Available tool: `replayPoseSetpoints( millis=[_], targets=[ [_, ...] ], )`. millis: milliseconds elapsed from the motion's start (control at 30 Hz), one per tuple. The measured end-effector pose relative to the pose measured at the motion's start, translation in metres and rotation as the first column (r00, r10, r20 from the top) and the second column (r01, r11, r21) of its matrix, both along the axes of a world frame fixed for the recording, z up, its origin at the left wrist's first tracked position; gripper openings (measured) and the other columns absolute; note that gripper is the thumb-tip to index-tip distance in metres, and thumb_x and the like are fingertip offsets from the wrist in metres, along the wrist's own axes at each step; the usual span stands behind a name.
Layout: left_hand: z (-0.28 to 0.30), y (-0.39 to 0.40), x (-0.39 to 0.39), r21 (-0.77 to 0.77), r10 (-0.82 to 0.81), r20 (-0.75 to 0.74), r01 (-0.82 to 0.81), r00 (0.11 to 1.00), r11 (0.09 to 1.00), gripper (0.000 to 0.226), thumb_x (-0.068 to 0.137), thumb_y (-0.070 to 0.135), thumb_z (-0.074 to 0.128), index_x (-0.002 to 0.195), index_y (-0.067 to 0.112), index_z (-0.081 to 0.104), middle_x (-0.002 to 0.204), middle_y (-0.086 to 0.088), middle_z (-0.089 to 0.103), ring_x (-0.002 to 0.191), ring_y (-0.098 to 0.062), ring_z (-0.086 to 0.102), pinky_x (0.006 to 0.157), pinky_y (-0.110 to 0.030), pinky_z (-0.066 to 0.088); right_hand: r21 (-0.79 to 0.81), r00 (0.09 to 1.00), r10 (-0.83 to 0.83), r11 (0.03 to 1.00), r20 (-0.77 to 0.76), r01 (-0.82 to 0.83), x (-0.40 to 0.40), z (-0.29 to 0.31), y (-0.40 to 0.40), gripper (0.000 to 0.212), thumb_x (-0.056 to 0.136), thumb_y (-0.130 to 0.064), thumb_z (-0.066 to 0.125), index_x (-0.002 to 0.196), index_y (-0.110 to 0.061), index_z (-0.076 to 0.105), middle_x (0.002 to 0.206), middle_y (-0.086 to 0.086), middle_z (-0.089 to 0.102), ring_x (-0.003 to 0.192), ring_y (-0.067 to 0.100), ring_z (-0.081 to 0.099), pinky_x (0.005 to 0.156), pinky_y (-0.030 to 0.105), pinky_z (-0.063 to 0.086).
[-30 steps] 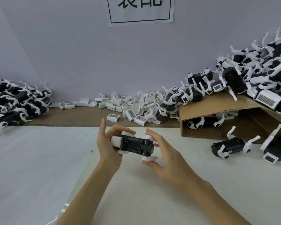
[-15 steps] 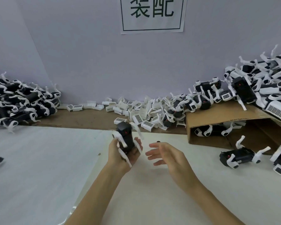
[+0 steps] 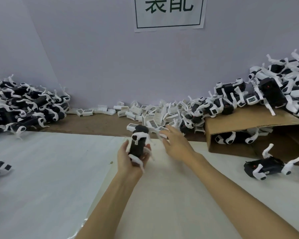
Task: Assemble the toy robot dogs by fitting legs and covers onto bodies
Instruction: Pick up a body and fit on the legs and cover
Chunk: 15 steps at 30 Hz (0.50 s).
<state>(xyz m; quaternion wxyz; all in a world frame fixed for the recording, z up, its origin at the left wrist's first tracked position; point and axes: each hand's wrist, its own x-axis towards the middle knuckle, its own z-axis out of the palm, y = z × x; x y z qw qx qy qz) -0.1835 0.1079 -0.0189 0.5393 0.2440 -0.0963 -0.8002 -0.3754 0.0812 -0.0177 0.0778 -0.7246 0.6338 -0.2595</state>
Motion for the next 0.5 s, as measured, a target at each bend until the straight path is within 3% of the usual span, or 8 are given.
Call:
replayPoseSetpoints(
  millis=[67, 133, 233, 333, 400, 500],
  targets=[
    [-0.004, -0.006, 0.004, -0.07, 0.129, 0.119, -0.122, 0.984, 0.99, 0.05, 0.111, 0.035, 0.042, 0.099, -0.004, 0.07, 0.085, -0.024, 0.068, 0.072, -0.031, 0.07, 0.088, -0.036, 0.054, 0.066, 0.994, -0.032, 0.997, -0.104, 0.039, -0.001, -0.004, -0.014, 0.044, 0.11, -0.029, 0.047, 0.154, -0.031, 0.048, 0.174, 0.004, 0.014, 0.16, 0.033, 0.01, 0.126, 0.05, 0.021],
    [-0.006, -0.011, 0.01, -0.047, 0.197, 0.163, -0.192, 0.967, 0.98, 0.048, 0.111, 0.035, 0.042, 0.099, -0.001, 0.071, 0.082, -0.024, 0.071, 0.083, -0.033, 0.071, 0.099, -0.036, 0.051, 0.125, 0.978, -0.031, 0.99, -0.208, 0.058, -0.001, -0.006, -0.023, 0.047, 0.112, -0.034, 0.041, 0.159, -0.033, 0.04, 0.175, 0.008, 0.01, 0.161, 0.033, 0.005, 0.128, 0.051, 0.012],
    [-0.004, -0.011, 0.015, 0.04, 0.171, 0.118, -0.177, 0.978, 0.983, 0.039, 0.109, 0.033, 0.048, 0.103, 0.001, 0.069, 0.089, -0.02, 0.072, 0.081, -0.03, 0.07, 0.075, -0.033, 0.057, 0.108, 0.962, -0.069, 0.989, -0.266, 0.1, -0.001, -0.01, -0.025, 0.043, 0.11, -0.033, 0.045, 0.153, -0.028, 0.046, 0.161, 0.014, 0.032, 0.154, 0.033, 0.021, 0.125, 0.048, 0.022],
    [0.0, -0.005, 0.01, 0.081, 0.146, 0.119, -0.156, 0.982, 0.984, 0.036, 0.108, 0.031, 0.05, 0.106, -0.001, 0.066, 0.095, -0.019, 0.068, 0.084, -0.031, 0.066, 0.059, -0.032, 0.059, -0.043, 0.977, -0.102, 0.994, -0.186, 0.096, -0.002, -0.015, -0.018, 0.026, 0.104, -0.019, 0.057, 0.13, -0.018, 0.056, 0.132, 0.012, 0.045, 0.133, 0.033, 0.04, 0.112, 0.041, 0.036],
    [0.0, -0.003, 0.008, 0.06, 0.162, 0.206, -0.177, 0.965, 0.982, 0.039, 0.109, 0.033, 0.05, 0.104, -0.002, 0.066, 0.093, -0.02, 0.071, 0.082, -0.031, 0.068, 0.066, -0.037, 0.058, -0.101, 0.996, -0.072, 0.993, -0.059, 0.066, -0.004, -0.017, -0.009, 0.027, 0.102, -0.012, 0.059, 0.129, -0.016, 0.058, 0.127, 0.011, 0.046, 0.123, 0.03, 0.046, 0.106, 0.037, 0.04],
    [0.003, -0.001, 0.003, -0.073, 0.247, 0.413, -0.238, 0.877, 0.968, 0.041, 0.109, 0.038, 0.053, 0.095, 0.0, 0.062, 0.086, -0.022, 0.072, 0.073, -0.033, 0.069, 0.077, -0.04, 0.057, -0.178, 0.961, -0.037, 0.98, 0.274, 0.088, -0.012, -0.011, 0.013, 0.028, 0.103, -0.012, 0.059, 0.13, -0.02, 0.06, 0.124, 0.011, 0.05, 0.109, 0.024, 0.056, 0.097, 0.036, 0.05]
  ],
)
